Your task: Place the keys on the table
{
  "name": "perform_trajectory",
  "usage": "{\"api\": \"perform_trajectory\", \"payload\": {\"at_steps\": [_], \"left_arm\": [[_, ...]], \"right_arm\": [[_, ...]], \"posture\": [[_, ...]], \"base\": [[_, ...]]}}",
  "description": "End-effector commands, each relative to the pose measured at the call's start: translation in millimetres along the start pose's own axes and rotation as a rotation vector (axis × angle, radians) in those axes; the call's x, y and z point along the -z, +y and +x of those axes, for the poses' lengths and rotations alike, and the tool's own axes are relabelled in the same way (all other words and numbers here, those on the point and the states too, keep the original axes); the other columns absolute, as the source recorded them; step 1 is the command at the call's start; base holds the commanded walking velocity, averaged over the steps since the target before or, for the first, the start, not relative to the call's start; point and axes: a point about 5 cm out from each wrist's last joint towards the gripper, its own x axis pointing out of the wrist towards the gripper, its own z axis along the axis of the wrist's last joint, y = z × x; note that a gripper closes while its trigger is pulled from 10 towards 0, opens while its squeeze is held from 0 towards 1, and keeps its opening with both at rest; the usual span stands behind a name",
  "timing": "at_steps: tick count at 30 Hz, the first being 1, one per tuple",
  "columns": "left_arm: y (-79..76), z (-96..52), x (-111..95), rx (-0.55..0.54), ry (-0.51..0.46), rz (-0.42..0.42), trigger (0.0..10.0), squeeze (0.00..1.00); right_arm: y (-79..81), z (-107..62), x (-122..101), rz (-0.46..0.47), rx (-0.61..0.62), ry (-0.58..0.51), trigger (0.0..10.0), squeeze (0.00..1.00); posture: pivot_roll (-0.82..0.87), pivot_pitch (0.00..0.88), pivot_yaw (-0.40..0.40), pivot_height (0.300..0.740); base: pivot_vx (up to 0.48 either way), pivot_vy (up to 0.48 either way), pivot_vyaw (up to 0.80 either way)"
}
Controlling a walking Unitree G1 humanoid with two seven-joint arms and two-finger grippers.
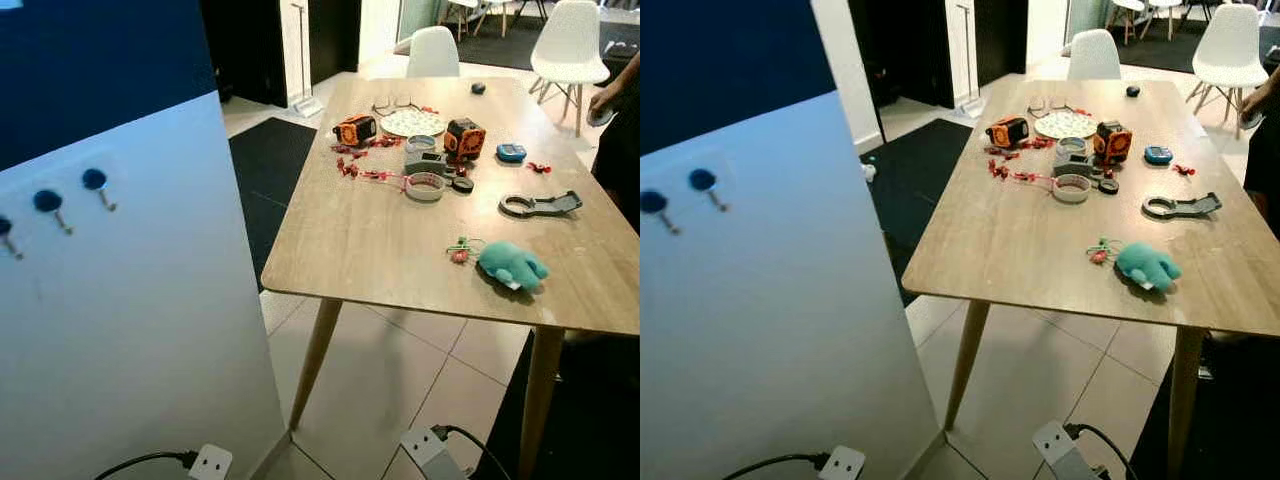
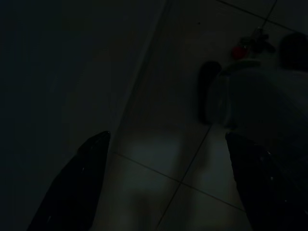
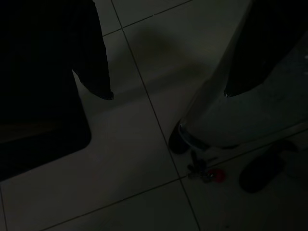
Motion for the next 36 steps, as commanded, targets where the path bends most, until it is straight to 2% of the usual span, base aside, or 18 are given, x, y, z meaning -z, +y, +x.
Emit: {"api": "perform_trajectory", "payload": {"at_steps": [1,21,36], "left_arm": [[3.6,-2.2,13.1,-0.004,0.049,0.011,10.0,0.0],[2.8,-1.9,12.1,0.0,0.05,0.019,10.0,0.0],[8.2,-3.2,13.5,-0.003,0.053,0.023,10.0,0.0]], "right_arm": [[6.5,0.9,-0.7,0.013,-0.024,0.004,10.0,0.0],[6.2,0.8,-1.5,0.009,-0.031,0.001,10.0,0.0],[6.9,0.9,-2.8,0.018,-0.035,-0.01,10.0,0.0]], "posture": [[-0.04,0.003,0.021,0.74],[-0.04,0.002,0.018,0.74],[-0.04,0.0,0.026,0.74]], "base": [[-0.379,0.0,0.0],[-0.382,0.0,0.0],[-0.383,0.0,0.0]]}}
